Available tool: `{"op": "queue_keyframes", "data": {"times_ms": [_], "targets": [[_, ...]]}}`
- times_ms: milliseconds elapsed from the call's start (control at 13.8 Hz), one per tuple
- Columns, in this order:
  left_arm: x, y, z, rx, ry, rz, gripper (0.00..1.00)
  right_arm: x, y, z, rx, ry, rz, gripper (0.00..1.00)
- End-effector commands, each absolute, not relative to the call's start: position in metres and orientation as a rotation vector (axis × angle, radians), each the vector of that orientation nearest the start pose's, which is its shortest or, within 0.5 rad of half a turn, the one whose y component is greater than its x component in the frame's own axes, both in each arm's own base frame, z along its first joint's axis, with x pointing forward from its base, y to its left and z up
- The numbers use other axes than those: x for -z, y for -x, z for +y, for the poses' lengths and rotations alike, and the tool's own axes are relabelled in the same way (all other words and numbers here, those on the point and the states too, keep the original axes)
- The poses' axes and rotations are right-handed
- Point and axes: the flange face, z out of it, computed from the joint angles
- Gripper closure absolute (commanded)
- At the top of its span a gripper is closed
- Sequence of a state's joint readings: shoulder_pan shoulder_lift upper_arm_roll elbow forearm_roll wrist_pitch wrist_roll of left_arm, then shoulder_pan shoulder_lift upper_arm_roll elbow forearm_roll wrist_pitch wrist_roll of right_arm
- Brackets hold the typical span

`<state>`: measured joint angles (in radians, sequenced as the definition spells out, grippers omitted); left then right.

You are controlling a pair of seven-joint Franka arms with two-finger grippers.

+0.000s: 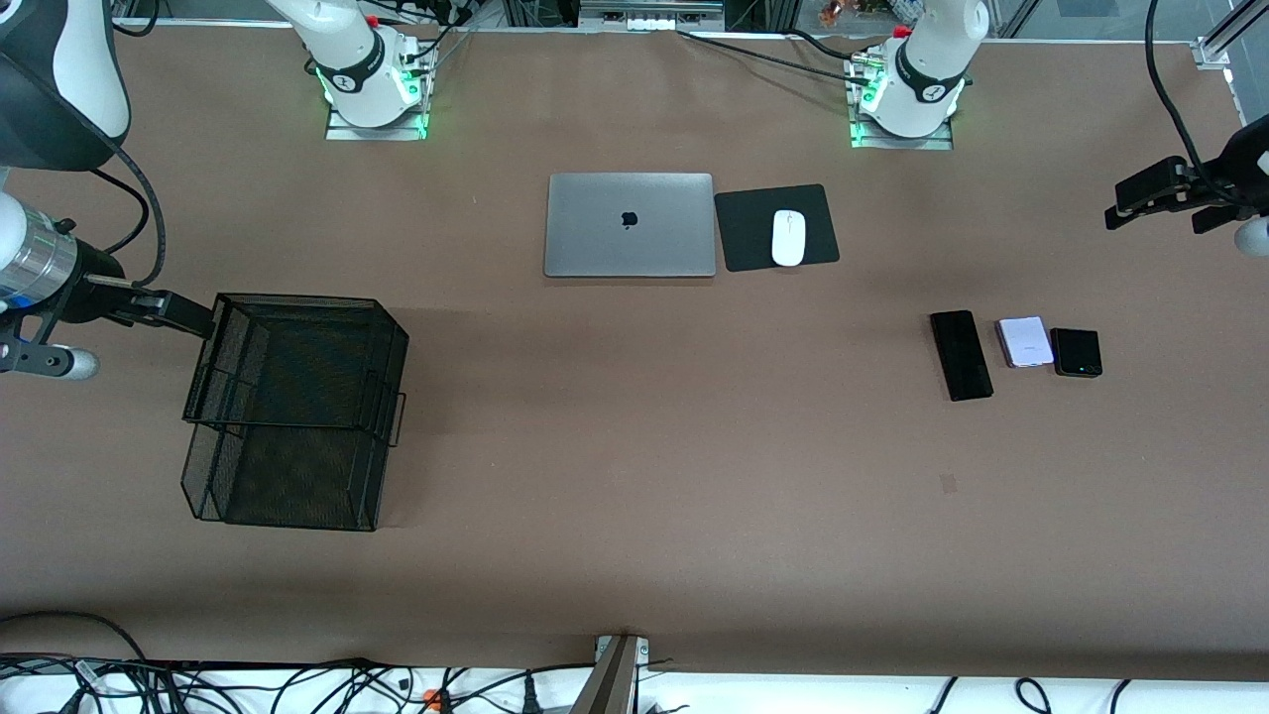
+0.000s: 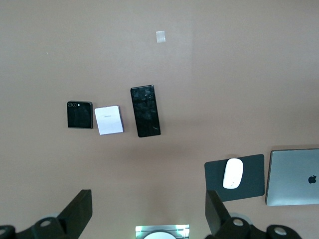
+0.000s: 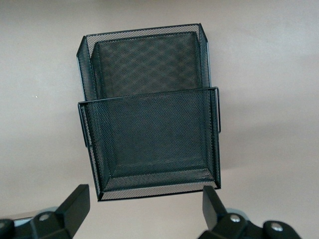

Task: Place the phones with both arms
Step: 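Reach the left gripper down to the large black phone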

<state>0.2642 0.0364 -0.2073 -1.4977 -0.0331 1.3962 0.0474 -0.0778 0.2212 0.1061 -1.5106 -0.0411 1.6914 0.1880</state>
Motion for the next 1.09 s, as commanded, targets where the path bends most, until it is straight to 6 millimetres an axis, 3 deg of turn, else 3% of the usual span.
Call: {"op": "queue_keyframes", "data": {"times_ms": [0, 218, 364, 655, 1018], "targets": [[-0.624, -0.543, 0.039, -0.238, 3.199, -0.015, 0.0, -0.538, -0.626, 0.008, -0.073, 3.133, 0.238, 0.0], [-0.606, -0.541, 0.044, -0.296, 3.186, -0.014, 0.0, -0.538, -0.626, 0.007, -0.073, 3.133, 0.238, 0.0], [-0.577, -0.544, 0.047, -0.329, 3.103, 0.003, 0.0, -0.537, -0.625, 0.006, -0.075, 3.133, 0.24, 0.0], [-0.493, -0.549, 0.044, -0.322, 3.089, 0.035, 0.0, -0.537, -0.625, 0.006, -0.075, 3.133, 0.242, 0.0], [-0.375, -0.554, 0.046, -0.216, 3.119, 0.048, 0.0, -0.534, -0.625, 0.005, -0.087, 3.132, 0.247, 0.0]]}}
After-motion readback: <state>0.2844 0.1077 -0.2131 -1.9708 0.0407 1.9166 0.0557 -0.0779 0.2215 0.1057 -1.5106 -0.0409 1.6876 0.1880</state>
